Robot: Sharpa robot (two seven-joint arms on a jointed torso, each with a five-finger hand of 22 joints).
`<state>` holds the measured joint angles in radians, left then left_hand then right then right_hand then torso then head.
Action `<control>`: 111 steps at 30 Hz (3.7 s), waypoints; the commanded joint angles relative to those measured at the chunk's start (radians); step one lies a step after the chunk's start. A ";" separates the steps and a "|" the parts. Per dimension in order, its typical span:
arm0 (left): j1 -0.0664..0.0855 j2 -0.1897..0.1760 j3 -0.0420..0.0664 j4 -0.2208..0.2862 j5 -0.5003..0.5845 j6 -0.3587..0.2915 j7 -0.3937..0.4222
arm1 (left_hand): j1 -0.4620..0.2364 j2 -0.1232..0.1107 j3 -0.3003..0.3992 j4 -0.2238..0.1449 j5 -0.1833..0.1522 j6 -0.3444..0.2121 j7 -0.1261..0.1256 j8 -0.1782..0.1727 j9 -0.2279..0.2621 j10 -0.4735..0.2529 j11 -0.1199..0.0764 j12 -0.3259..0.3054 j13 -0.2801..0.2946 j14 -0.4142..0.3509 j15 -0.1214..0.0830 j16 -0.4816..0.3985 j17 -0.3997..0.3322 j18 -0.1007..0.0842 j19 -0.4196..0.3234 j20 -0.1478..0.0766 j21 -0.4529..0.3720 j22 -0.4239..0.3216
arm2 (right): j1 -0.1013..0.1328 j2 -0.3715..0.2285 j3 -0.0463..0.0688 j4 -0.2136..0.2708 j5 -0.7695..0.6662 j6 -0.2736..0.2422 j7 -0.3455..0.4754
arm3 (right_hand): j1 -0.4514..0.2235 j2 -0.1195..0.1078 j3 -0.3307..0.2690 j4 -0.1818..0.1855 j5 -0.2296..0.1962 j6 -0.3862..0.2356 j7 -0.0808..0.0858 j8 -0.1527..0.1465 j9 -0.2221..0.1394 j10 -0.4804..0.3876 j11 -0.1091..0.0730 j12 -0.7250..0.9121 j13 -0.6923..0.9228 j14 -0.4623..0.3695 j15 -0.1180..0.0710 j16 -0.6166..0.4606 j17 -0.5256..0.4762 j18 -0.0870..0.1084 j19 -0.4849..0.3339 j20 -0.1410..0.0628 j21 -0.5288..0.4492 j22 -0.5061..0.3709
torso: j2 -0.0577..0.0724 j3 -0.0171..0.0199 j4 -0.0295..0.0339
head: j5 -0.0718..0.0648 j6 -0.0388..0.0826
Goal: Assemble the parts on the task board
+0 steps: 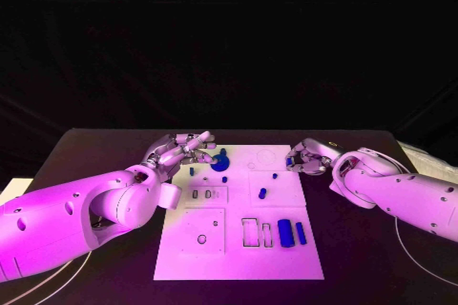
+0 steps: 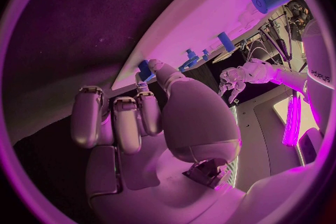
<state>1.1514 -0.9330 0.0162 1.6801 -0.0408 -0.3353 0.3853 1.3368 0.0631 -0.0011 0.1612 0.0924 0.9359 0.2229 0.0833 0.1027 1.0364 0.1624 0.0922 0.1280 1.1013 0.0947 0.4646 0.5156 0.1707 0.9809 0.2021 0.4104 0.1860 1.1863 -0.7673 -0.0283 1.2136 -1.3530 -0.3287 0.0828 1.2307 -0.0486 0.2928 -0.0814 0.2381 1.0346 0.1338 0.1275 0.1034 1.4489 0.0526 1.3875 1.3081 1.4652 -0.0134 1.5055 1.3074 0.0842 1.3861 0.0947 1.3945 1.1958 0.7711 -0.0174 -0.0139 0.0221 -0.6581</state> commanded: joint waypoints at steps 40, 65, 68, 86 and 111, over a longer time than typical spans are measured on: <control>0.000 -0.009 0.000 -0.059 0.016 -0.013 0.017 | 0.001 0.005 0.009 -0.028 0.003 0.002 0.009 -0.007 0.005 -0.001 0.010 -0.007 0.004 -0.107 0.023 -0.062 -0.028 0.006 -0.086 0.021 -0.041 -0.022 | 0.050 0.145 -0.007 0.278 -0.116 0.054 -0.321 | 0.001 0.040 0.022 -0.009 -0.017 0.029 -0.016 0.008 0.034 -0.010 -0.020 -0.031 0.080 0.080 -0.026 -0.002 0.140 -0.008 -0.005 -0.027 -0.004 -0.012 | -0.012 -0.0084 0.0151 | 0.032 -0.020; 0.000 -0.003 0.000 -0.046 0.046 -0.024 0.027 | -0.006 0.006 0.022 -0.046 0.003 -0.013 0.021 -0.013 0.005 -0.029 0.028 -0.020 -0.012 -0.182 0.056 -0.188 -0.138 0.011 -0.192 0.061 -0.120 -0.072 | -0.019 0.278 -0.021 0.238 -0.217 0.047 -0.389 | -0.006 0.034 0.025 -0.009 -0.013 0.020 -0.012 -0.002 0.034 -0.018 -0.017 -0.042 0.072 0.078 -0.023 -0.008 0.131 -0.005 -0.012 -0.023 -0.012 -0.026 | -0.008 -0.0082 0.0144 | 0.037 -0.038; 0.000 -0.003 0.000 -0.046 0.046 -0.024 0.026 | -0.006 0.006 0.022 -0.046 0.003 -0.013 0.021 -0.013 0.004 -0.029 0.028 -0.020 -0.013 -0.182 0.056 -0.189 -0.138 0.011 -0.193 0.061 -0.120 -0.072 | -0.022 0.282 -0.022 0.236 -0.216 0.047 -0.383 | -0.006 0.034 0.025 -0.009 -0.013 0.020 -0.012 -0.002 0.034 -0.018 -0.017 -0.042 0.072 0.078 -0.023 -0.008 0.131 -0.005 -0.012 -0.023 -0.012 -0.026 | -0.010 -0.0086 0.0135 | 0.039 -0.039; 0.000 0.001 0.000 -0.043 0.047 -0.017 0.018 | -0.006 0.007 0.023 -0.046 0.004 -0.013 0.022 -0.013 0.004 -0.029 0.029 -0.020 -0.013 -0.181 0.057 -0.190 -0.139 0.012 -0.193 0.062 -0.120 -0.072 | -0.033 0.290 -0.027 0.231 -0.220 0.073 -0.369 | -0.018 0.025 0.020 -0.006 -0.023 0.017 -0.009 -0.007 0.036 -0.019 -0.014 -0.044 0.072 0.078 -0.020 -0.009 0.130 -0.005 -0.013 -0.021 -0.014 -0.028 | -0.010 -0.0076 0.0131 | 0.038 -0.048; 0.000 -0.001 0.000 -0.047 0.047 -0.002 0.006 | 0.006 0.015 0.035 -0.056 0.004 -0.014 0.022 -0.012 0.005 -0.029 0.029 -0.018 -0.015 -0.174 0.057 -0.196 -0.148 0.013 -0.193 0.063 -0.121 -0.075 | -0.039 0.280 -0.030 0.234 -0.246 0.094 -0.375 | -0.028 -0.006 0.005 -0.011 -0.032 -0.018 0.005 -0.036 0.034 -0.061 -0.002 -0.104 0.025 0.072 -0.012 -0.025 0.106 0.003 -0.033 -0.014 -0.037 -0.068 | -0.011 -0.0088 0.0140 | 0.030 -0.052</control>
<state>1.1513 -0.9343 0.0159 1.6326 0.0052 -0.3602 0.3871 1.3421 0.0684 0.0335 0.1100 0.0924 0.9309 0.2358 0.0748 0.1067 1.0149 0.1911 0.0755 0.1138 0.9223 0.1485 0.2746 0.3679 0.1707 0.7968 0.2645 0.2930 0.1119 1.1522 -0.4857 -0.0544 1.4519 -1.5887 -0.2617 -0.2850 1.1996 -0.0456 0.3029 -0.0923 0.2112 1.0203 0.1400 0.0948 0.1372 1.3927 0.0495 1.2888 1.3075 1.4652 -0.0304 1.4836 1.3073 0.0841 1.3567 0.0808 1.3598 1.1303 0.7603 -0.0261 0.0002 0.0532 -0.7102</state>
